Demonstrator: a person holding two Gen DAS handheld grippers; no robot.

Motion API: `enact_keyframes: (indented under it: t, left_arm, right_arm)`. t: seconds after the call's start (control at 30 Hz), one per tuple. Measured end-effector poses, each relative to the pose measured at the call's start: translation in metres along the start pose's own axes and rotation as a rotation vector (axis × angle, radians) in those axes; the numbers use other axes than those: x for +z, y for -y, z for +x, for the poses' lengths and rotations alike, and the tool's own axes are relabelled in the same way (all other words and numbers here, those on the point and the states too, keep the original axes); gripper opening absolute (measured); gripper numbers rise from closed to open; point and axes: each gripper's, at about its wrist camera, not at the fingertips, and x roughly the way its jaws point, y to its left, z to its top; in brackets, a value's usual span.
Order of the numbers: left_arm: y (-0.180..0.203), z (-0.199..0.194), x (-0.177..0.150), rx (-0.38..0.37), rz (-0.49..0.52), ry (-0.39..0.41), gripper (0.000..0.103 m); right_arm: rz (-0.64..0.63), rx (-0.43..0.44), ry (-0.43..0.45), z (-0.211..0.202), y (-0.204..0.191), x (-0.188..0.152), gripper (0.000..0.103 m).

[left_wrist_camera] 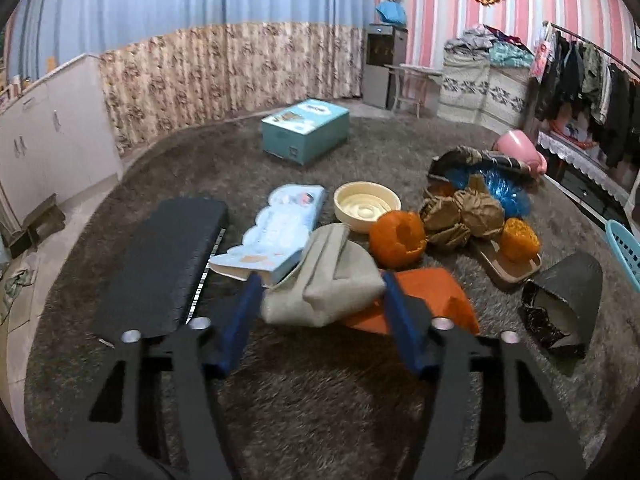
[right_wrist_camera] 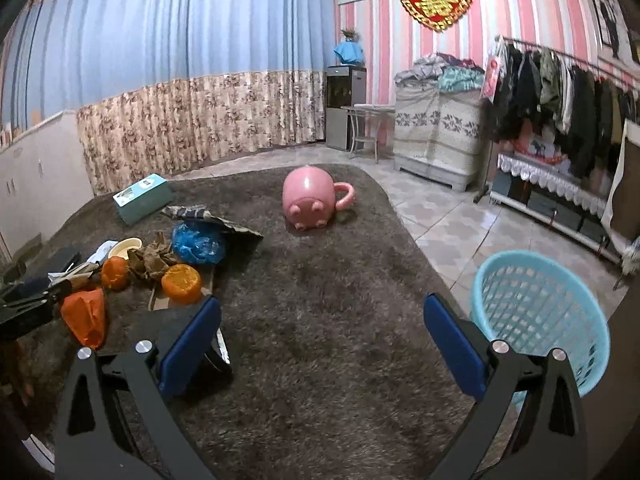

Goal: Collect trash
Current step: 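Grasp the beige cloth with the left gripper while the right gripper grasps the black cylinder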

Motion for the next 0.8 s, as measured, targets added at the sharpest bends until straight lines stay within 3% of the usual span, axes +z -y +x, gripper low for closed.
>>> enact_keyframes:
  t: [0.1, 0.23, 0.4, 0.53, 0.8]
  left_arm:
    - [0.002, -0.004, -0.001, -0.014, 0.005, 0.009, 0.038]
    - [0.003, -0.024, -0.006, -0.020, 0.015, 0.027, 0.028]
    - [-0.003, -0.057, -0.006, -0.027, 0.001, 0.075, 0.027]
    - [-0.012, -0.081, 0.000, -0.006, -0.009, 0.133, 0.027]
    - [-0.018, -0.082, -0.006, 0.004, -0.014, 0.124, 0.027]
  right_arm:
    - [0.003, -0.003, -0.012, 0.002, 0.003, -0.005, 0.099]
    - [-0.008, 0.022, -0.028, 0.002, -0.001, -0.011, 0.099]
    - [-0.054, 0.049, -0.042, 0.002, -0.013, -0.016, 0.099]
    - [-0.078, 0.121, -0.065, 0.002, -0.027, -0.020, 0.099]
    - [-0.135, 0.269, -0.174, 0.019, -0.066, -0.032, 0.099]
